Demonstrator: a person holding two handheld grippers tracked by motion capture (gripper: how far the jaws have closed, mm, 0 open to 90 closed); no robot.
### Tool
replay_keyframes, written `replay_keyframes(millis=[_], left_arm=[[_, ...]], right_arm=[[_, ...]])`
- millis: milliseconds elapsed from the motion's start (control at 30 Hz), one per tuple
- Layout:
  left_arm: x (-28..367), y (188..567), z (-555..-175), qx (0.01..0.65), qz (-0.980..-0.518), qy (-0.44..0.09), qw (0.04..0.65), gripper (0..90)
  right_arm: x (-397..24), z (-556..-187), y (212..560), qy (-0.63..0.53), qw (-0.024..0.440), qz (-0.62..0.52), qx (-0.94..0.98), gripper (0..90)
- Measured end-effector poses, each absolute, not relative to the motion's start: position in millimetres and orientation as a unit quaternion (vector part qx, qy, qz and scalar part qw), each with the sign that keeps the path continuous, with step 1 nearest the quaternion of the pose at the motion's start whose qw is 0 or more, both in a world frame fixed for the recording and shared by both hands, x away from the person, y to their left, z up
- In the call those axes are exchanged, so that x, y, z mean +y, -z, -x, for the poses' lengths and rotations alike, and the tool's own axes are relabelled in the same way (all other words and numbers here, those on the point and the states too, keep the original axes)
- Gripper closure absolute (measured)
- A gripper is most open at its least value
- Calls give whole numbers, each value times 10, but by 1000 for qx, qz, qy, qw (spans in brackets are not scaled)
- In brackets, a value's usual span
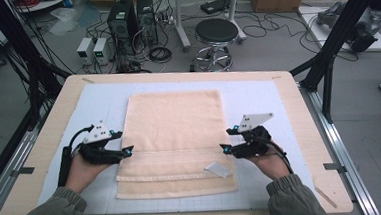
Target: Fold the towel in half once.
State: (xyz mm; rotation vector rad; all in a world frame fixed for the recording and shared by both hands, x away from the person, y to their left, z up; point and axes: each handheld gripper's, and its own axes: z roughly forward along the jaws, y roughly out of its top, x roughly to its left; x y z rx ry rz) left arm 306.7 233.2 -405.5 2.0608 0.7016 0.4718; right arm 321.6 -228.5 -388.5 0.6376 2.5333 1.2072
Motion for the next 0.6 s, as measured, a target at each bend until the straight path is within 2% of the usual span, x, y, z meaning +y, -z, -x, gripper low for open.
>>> replay_keyframes(millis=[167, 267, 333, 400, 500, 533, 600], left_arm=[[2307, 4177, -2865, 268, -839, -173, 441, 360], [2289, 4242, -2800, 255, -849, -161, 434, 419], [2281, 4314, -2781, 244, -861, -142, 422, 478], [2264, 4397, -2785, 236, -872, -110, 415, 598], [2266, 4404, -2803, 230, -872, -107, 419, 718], [2263, 4404, -2814, 226, -873, -108, 419, 779], [2241, 4394, -2813, 224, -874, -109, 417, 841]], right_arm=[[-2206, -3017, 4095, -416, 109, -195, 881, 433], [-2178, -2995, 4240, -398, 94, -194, 892, 451], [-2169, -3000, 4323, -390, 83, -194, 896, 492], [-2166, -3015, 4380, -390, 70, -191, 898, 553], [-2182, -3051, 4386, -394, 57, -190, 898, 644], [-2190, -3062, 4383, -394, 51, -194, 897, 690], [-2196, -3091, 4370, -395, 43, -184, 899, 796]])
